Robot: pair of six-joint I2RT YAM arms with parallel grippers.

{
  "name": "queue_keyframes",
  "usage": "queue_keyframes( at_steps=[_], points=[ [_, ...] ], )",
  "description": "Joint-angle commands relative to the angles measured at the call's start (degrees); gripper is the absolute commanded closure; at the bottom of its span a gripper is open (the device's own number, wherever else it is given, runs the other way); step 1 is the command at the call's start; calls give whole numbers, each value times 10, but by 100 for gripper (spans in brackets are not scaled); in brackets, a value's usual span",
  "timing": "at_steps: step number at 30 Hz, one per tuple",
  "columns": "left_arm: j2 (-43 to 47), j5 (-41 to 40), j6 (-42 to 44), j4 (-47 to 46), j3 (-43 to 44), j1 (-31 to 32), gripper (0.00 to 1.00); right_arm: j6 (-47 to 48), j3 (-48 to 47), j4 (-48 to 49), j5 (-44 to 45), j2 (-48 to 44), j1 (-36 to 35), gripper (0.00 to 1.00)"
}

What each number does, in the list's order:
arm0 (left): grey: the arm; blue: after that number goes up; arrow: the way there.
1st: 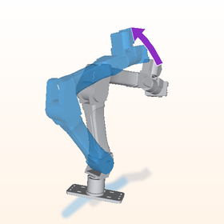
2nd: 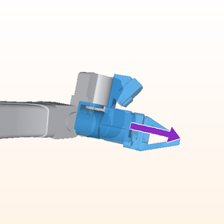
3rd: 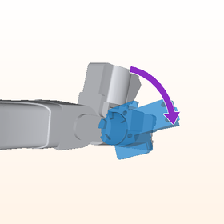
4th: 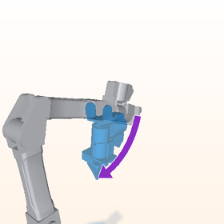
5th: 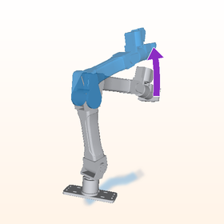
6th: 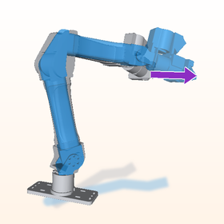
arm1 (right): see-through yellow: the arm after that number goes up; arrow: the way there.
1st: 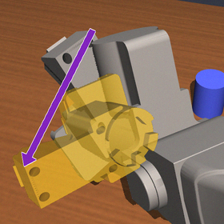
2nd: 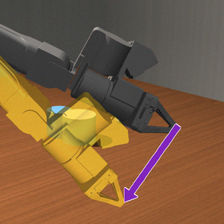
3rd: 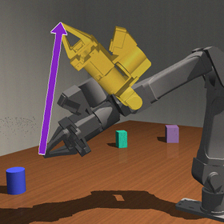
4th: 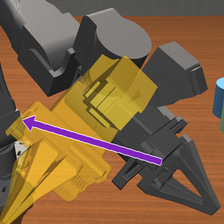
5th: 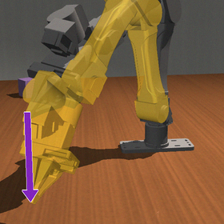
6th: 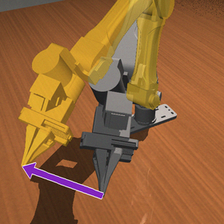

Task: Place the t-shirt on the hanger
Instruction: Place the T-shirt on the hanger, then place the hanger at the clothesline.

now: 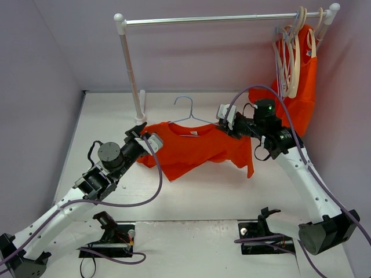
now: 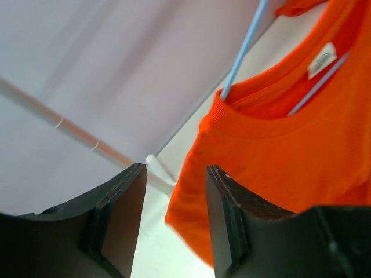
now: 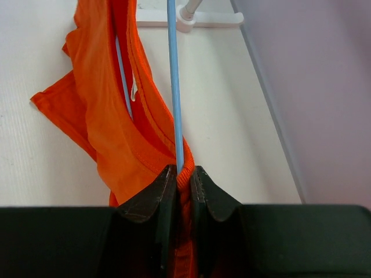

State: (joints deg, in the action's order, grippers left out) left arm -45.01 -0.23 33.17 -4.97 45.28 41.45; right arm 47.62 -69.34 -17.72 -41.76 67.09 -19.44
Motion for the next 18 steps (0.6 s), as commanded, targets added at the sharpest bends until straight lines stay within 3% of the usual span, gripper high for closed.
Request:
queue_keyframes(
  at_steps=[1, 7, 13, 18],
  points=[
    [4, -95, -30, -76, 30, -2, 55, -36, -26, 83, 10, -28, 3, 100],
    [-10, -259, -91, -54, 83, -1, 52, -121, -33, 225, 54, -61, 3, 100],
    [-10, -369, -173, 15, 139, -4, 52, -169, -192, 263, 120, -13, 3, 100],
    [-13, -384, -193, 85, 180, -5, 52, -179, -350, 269, 181, 44, 4, 100]
  ],
)
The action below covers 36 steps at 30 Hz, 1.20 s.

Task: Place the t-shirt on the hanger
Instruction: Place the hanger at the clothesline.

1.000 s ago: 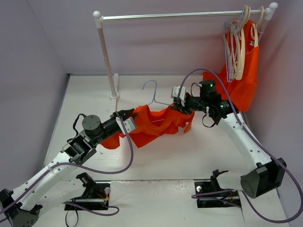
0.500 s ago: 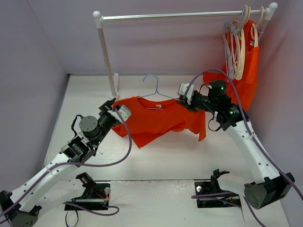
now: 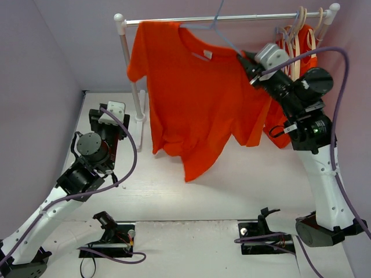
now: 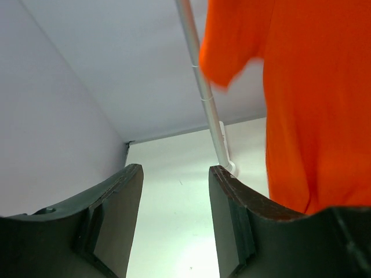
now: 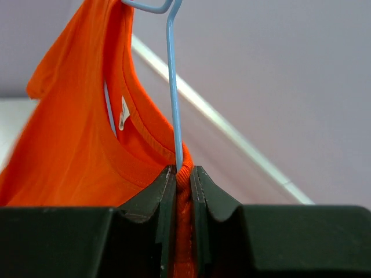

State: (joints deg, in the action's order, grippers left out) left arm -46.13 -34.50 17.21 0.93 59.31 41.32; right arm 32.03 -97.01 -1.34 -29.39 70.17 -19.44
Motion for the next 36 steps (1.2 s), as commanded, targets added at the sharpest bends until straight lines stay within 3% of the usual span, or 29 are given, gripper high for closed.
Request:
queue_keyframes(
  at_steps=[1, 3, 5, 10, 14, 16, 22, 29, 36],
  points=[
    [-5, -43, -33, 34, 49, -5, 51, -19, -93, 101, 66, 21, 4, 100],
    [-9, -44, -36, 56, 58, -5, 51, 6, -171, 33, 56, 47, 4, 100],
    [-16, -48, -35, 70, 63, -5, 51, -9, -192, 20, 73, 53, 3, 100],
    [-26, -45, -46, 81, 58, -9, 51, -22, -128, 13, 113, 20, 5, 100],
    [-39, -35, -64, 114, 61, -14, 51, -22, -76, -86, 144, 9, 4, 100],
    [-48, -29, -72, 126, 64, -15, 51, -56, -46, -79, 227, 0, 4, 100],
    [-61, -22, -93, 152, 70, -19, 51, -87, 39, -32, 256, -35, 5, 100],
    [-67, -9, -111, 167, 63, -32, 51, -74, -54, -54, 325, 51, 12, 100],
    [-77, 22, -132, 185, 57, -54, 51, -106, -106, -52, 348, 126, 68, 100]
  ],
)
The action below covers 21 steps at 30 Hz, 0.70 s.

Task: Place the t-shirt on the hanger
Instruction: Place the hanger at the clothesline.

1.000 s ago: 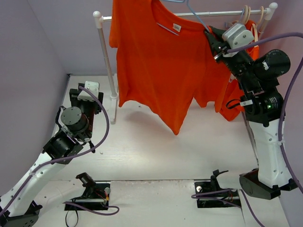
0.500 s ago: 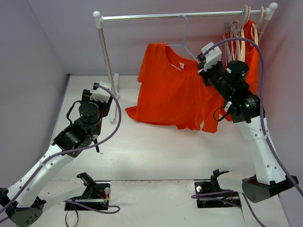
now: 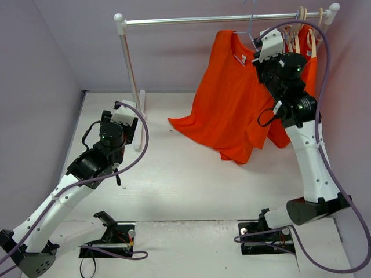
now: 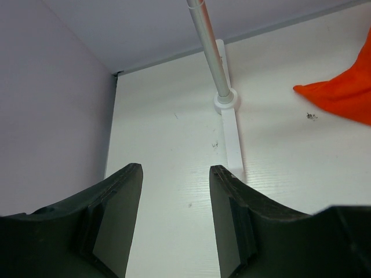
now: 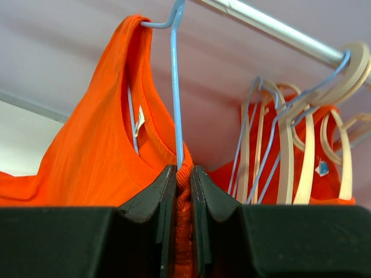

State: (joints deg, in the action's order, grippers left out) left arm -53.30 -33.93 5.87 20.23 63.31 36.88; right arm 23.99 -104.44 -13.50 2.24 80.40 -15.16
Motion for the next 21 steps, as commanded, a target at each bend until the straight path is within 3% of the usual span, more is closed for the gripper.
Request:
queue_keyframes(
  at_steps=[1, 13, 18, 21],
  points=[
    [-5, 19, -22, -6, 17, -11, 51, -38, -39, 73, 29, 37, 43, 100],
    [-5, 61, -45, 0, 6, -37, 51, -71, -23, 106, 11, 77, 103, 100],
    [-5, 83, -53, 3, 2, -50, 51, -76, 38, 112, -1, 55, 107, 100],
    [-3, 87, -53, 6, 1, -53, 51, -89, 68, 116, -17, 35, 106, 88]
  ],
)
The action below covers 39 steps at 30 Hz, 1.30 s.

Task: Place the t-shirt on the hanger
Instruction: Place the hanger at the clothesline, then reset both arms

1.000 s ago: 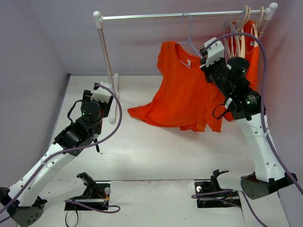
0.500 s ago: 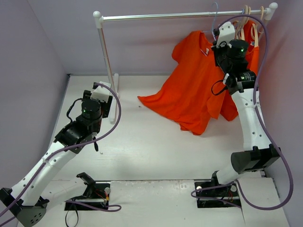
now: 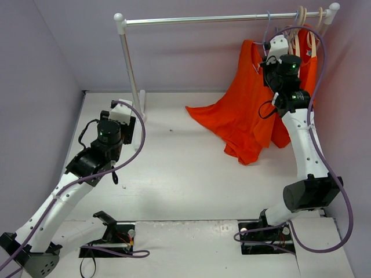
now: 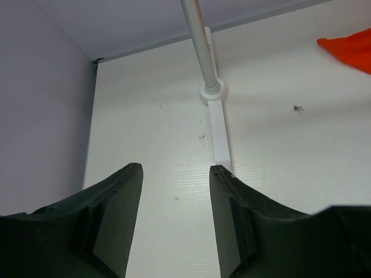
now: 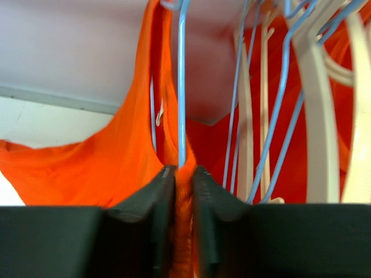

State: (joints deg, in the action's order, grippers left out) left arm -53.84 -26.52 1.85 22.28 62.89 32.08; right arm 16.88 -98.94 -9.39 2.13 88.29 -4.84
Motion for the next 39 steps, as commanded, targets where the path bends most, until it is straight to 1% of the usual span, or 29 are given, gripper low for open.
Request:
queue_keyframes(
  at_steps=[1, 3, 4, 5, 6, 7, 9, 11, 12, 13, 16, 17, 18, 19, 20, 22, 23, 24, 26, 29, 30, 32, 35, 39],
  points=[
    [4, 13, -12, -15, 7, -6, 51, -19, 19, 75, -16, -54, 4, 79],
    [5, 13, -12, -13, 8, -7, 51, -24, 35, 80, -16, -68, 4, 68],
    [6, 12, -12, -12, 10, -7, 51, -24, 37, 79, -33, -72, 4, 53],
    [7, 10, -12, -10, 14, -7, 51, -25, 38, 75, -34, -77, 4, 44],
    [8, 9, -12, -6, 17, -7, 51, -26, 40, 74, -47, -83, 4, 38],
    [8, 9, -12, -2, 21, -7, 47, -30, 44, 74, -52, -100, 4, 30],
    [14, 14, -32, 10, 33, -7, 45, -35, 56, 82, -66, -142, 3, 23],
    [22, 16, -36, 20, 39, -7, 45, -46, 95, 107, -71, -179, 4, 10],
    [25, 16, -45, 33, 47, -7, 44, -49, 112, 112, -75, -221, 4, 6],
    [33, 19, -48, 39, 50, -7, 41, -56, 150, 116, -78, -242, 4, 0],
    [52, 28, -62, 58, 48, -7, 38, -65, 218, 133, -92, -340, 3, 0],
    [58, 33, -62, 62, 43, -7, 37, -69, 265, 139, -92, -365, 4, 0],
    [61, 45, -62, 68, 37, -7, 35, -70, 284, 139, -92, -410, 3, 0],
    [67, 48, -64, 73, 35, -7, 31, -76, 302, 132, -86, -431, 3, 0],
    [68, 50, -75, 88, 34, -7, 30, -90, 331, 127, -85, -471, 4, 0],
    [76, 58, -86, 103, 24, -7, 29, -103, 358, 117, -81, -509, 4, 0],
    [80, 60, -91, 108, 18, -7, 29, -107, 387, 107, -80, -529, 3, 0],
    [85, 63, -101, 109, 11, -7, 28, -110, 401, 101, -80, -564, 3, 0],
    [102, 67, -109, 109, -15, -7, 28, -117, 422, 73, -68, -592, 3, 0],
    [129, 67, -124, 92, -58, -7, 27, -126, 453, 42, -77, -643, -2, 0],
    [137, 71, -129, 85, -71, -7, 27, -142, 470, 42, -80, -670, -6, 0],
    [157, 75, -139, 68, -95, -7, 27, -156, 487, 39, -84, -696, -7, 0],
    [175, 81, -148, 57, -139, -7, 27, -156, 512, 30, -91, -733, -6, 0],
    [186, 73, -154, 51, -181, -7, 27, -166, 547, 35, -48, -779, -24, 0]
  ],
)
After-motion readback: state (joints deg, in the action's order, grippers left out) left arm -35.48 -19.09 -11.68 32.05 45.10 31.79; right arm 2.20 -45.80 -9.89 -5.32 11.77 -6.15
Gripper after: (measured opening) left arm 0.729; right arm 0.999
